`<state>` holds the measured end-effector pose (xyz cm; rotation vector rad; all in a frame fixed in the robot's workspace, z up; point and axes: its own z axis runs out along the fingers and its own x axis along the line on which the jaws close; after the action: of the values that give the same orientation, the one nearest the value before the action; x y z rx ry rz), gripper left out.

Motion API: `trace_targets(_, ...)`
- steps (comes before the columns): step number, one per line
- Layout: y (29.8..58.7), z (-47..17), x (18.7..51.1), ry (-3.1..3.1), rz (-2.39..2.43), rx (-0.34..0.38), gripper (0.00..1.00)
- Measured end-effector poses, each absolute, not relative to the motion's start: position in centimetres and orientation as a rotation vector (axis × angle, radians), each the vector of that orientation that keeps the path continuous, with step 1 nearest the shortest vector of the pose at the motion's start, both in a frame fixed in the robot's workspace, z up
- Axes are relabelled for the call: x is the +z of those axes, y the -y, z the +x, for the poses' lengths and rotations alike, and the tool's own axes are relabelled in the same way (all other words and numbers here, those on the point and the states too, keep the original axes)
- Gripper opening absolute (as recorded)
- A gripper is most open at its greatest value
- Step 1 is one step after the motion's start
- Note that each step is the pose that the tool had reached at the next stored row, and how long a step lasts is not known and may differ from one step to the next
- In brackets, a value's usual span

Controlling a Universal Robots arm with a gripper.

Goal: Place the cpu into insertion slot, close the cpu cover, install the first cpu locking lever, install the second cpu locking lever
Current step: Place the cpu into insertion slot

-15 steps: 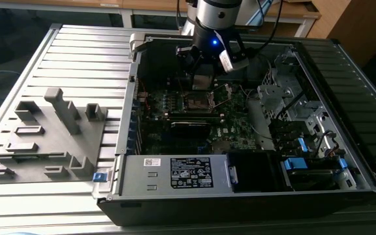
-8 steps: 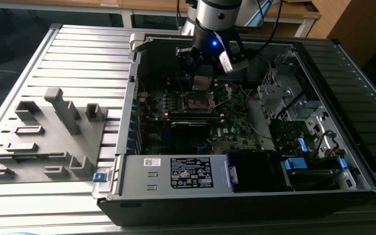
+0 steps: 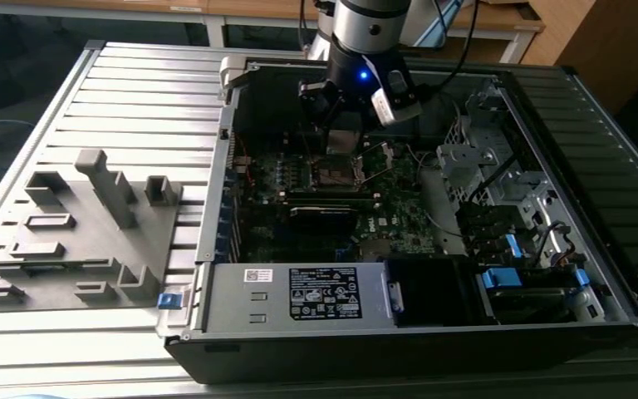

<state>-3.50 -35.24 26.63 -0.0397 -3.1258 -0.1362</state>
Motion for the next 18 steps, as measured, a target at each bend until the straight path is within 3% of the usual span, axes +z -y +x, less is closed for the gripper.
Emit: trace_targets(18, 35.24, -3.50, 26.29, 3.126, -0.040, -0.137, 0.54)
